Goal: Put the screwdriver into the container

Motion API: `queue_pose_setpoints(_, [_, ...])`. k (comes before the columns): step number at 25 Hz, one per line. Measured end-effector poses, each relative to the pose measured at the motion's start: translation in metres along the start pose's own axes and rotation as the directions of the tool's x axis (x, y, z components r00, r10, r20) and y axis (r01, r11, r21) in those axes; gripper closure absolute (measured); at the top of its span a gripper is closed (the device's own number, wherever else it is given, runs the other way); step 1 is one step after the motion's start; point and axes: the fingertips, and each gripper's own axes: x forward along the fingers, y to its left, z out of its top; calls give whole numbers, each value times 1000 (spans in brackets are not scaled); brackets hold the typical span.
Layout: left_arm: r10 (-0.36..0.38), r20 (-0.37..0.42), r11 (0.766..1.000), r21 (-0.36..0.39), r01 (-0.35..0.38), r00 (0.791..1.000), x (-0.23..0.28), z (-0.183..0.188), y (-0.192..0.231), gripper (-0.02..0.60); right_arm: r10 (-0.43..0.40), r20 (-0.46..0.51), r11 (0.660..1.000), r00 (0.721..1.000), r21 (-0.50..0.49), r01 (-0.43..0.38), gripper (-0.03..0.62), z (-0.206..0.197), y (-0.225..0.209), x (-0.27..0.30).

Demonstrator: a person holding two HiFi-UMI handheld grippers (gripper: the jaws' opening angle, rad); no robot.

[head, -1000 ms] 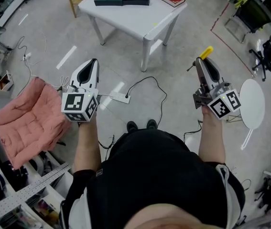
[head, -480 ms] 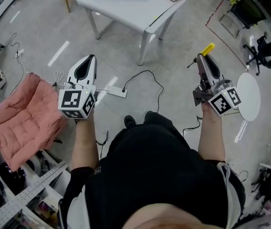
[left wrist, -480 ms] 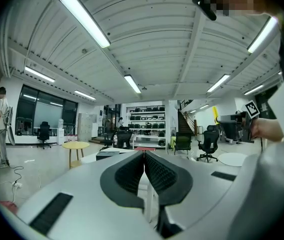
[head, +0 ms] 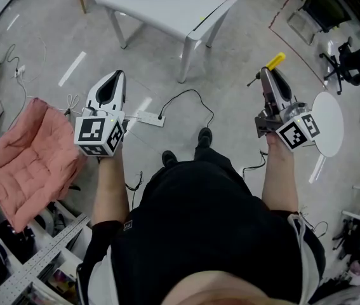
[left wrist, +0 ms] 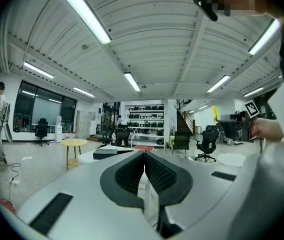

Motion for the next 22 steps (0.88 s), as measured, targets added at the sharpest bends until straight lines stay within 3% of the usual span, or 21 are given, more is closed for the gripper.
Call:
queue_pose_setpoints(9, [-7,-37,1000,11,7,999,52,2,-21,565,9,10,999,1000,46,-9,516,3,-55,14])
queue_pose_setpoints(22, [8,-100,1000,1,-8,995,163,5,-86,565,40,15,991,999,130,-42,516,10,-187,18])
